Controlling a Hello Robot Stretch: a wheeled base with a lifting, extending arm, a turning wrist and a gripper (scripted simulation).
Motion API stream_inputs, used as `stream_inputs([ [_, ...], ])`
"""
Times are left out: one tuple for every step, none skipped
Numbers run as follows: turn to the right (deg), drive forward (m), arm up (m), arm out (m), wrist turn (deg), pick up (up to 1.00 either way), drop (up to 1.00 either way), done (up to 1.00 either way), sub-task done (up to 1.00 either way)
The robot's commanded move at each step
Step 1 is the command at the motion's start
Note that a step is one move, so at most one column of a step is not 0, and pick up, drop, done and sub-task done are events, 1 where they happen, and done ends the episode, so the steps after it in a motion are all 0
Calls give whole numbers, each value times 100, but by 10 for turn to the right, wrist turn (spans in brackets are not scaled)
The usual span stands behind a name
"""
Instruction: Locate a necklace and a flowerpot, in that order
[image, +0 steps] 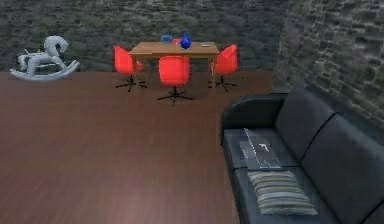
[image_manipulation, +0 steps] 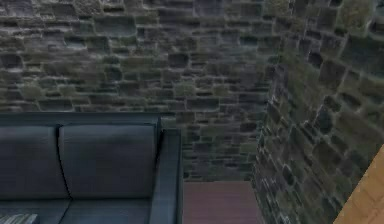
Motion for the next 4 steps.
stream_inputs([
  [0,100,0,0,0,0,0,0,0],
  [0,100,0,0,0,0,0,0,0],
  [450,0,0,0,0,0,0,0,0],
  [30,0,0,0,0,0,0,0,0],
])
